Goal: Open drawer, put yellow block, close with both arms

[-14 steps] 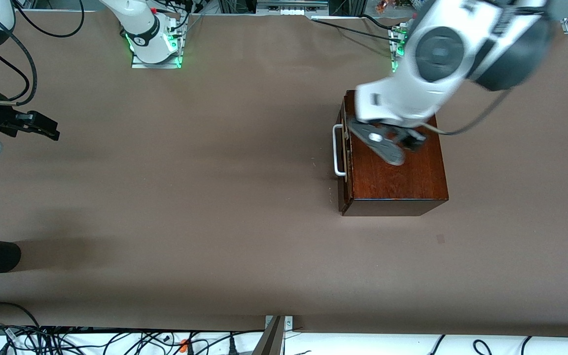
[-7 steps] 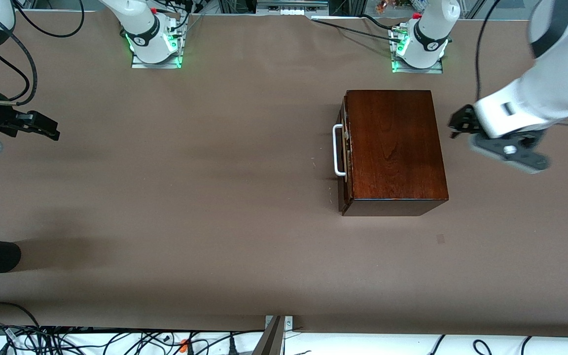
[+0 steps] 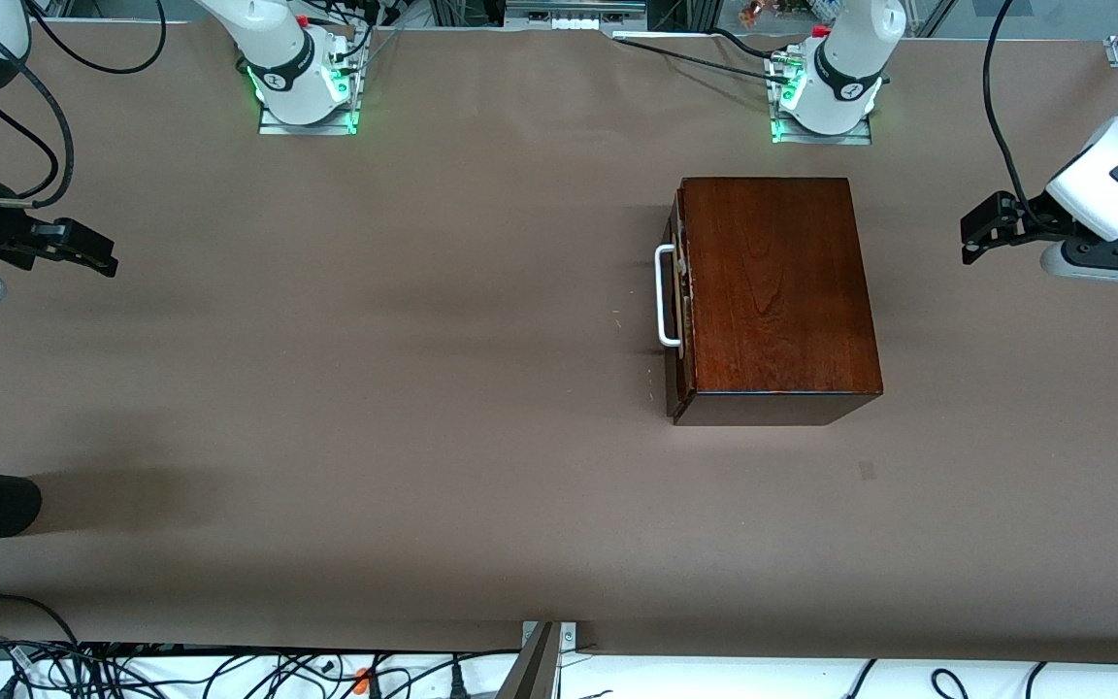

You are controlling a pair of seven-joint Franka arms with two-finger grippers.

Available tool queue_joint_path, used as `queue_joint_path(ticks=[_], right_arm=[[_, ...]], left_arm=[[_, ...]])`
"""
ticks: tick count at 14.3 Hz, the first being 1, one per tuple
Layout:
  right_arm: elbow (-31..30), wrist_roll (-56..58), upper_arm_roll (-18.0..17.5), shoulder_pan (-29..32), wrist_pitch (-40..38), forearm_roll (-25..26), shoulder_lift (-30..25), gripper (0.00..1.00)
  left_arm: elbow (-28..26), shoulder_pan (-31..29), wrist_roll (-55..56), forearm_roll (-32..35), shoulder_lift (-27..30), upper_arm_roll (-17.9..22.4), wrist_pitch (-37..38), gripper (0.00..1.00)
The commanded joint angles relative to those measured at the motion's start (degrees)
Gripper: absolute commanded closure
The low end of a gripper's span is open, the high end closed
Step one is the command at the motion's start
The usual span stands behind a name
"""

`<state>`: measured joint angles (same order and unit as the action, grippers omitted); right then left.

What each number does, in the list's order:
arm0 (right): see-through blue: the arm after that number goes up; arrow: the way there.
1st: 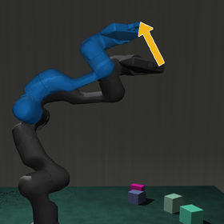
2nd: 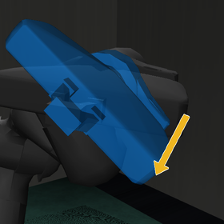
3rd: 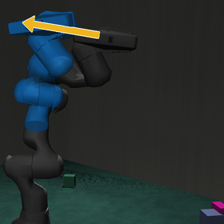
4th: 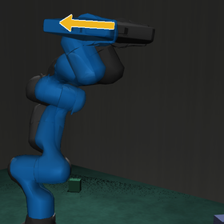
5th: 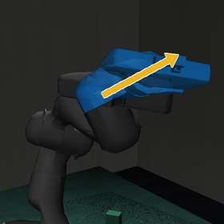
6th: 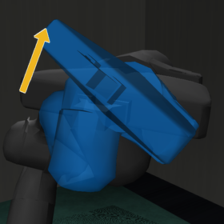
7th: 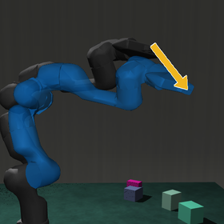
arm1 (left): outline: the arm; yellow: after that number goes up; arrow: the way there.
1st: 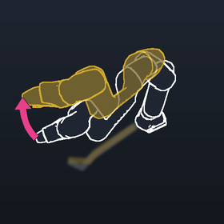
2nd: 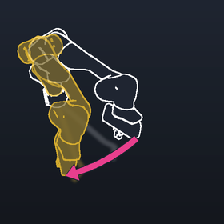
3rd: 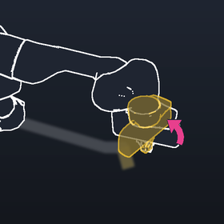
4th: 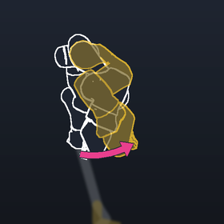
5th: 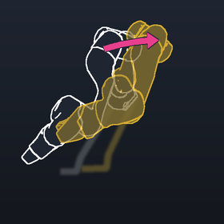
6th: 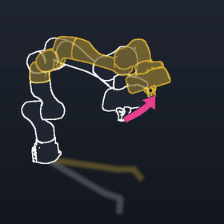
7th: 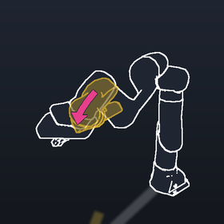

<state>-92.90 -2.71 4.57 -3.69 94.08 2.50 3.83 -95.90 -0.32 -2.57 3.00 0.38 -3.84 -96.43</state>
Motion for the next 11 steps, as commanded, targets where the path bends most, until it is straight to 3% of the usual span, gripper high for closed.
queue_joint_path(ticks=[1, 11], right_arm=[[0.6, -0.2, 0.5, -0.5, -0.6, -0.2, -0.3, 0.0], [0.6, -0.2, 0.4, -0.5, -0.5, -0.1, -0.2, 0.0]], left_arm=[[-7.5, 0.0, 0.5, -2.1, 5.5, 0.7, -3.7, 0.0], [-3.1, -0.5, 0.1, -4.1, 2.7, 0.1, 4.0, 0.0]])
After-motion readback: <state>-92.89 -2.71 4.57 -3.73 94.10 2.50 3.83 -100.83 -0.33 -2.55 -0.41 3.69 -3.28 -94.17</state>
